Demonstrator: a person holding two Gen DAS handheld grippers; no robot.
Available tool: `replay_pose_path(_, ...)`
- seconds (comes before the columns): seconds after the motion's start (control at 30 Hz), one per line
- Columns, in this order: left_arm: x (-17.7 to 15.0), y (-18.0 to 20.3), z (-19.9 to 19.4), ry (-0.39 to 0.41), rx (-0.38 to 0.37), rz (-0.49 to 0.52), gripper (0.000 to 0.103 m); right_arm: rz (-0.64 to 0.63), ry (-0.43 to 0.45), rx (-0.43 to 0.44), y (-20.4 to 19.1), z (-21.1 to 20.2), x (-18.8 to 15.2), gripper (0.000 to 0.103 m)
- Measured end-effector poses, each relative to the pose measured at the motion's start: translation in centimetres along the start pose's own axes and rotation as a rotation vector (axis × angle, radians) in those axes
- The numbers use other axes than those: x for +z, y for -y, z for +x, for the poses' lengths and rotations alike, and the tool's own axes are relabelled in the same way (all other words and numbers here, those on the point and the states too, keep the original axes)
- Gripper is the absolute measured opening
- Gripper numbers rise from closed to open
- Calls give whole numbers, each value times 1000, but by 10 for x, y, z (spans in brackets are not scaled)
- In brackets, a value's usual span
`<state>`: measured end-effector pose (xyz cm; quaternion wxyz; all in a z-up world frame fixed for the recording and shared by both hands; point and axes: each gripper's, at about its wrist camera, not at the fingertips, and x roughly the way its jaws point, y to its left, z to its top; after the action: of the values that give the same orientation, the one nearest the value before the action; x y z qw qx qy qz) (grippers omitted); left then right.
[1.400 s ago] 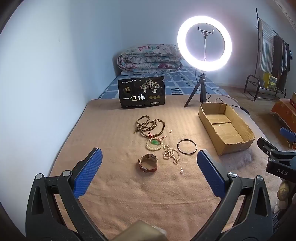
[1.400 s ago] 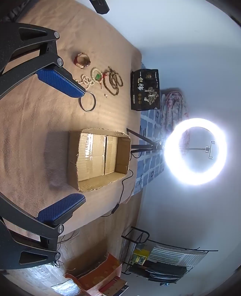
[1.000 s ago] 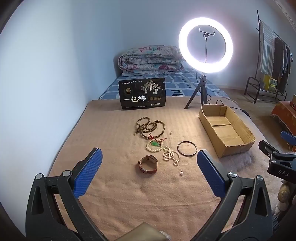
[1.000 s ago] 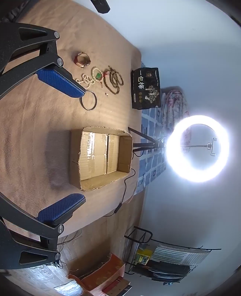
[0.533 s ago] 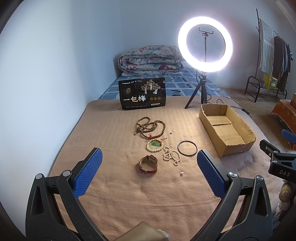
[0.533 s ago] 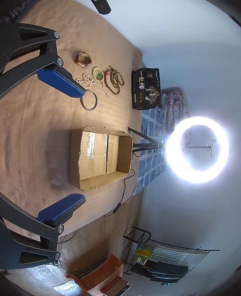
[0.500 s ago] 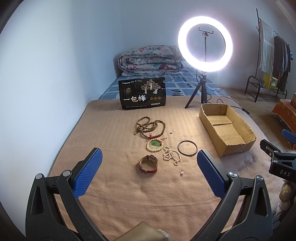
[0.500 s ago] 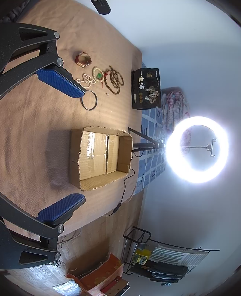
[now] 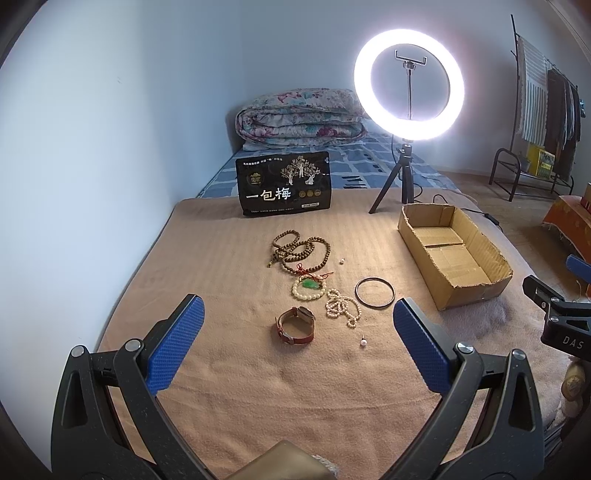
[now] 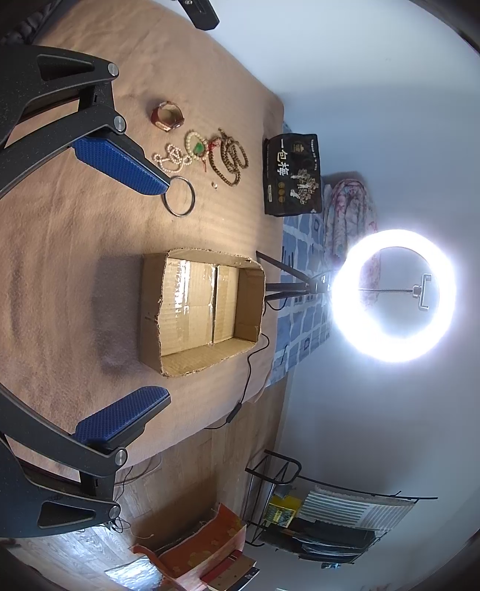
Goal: Organize jewelry
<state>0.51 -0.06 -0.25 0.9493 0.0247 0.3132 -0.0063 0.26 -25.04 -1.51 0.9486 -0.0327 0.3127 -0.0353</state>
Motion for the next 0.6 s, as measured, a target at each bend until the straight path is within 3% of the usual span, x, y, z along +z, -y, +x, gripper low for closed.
replay_pose_path(0.6,0,0,1,-8,-2,0,103,-1,-1,-11,-1,0,0,102)
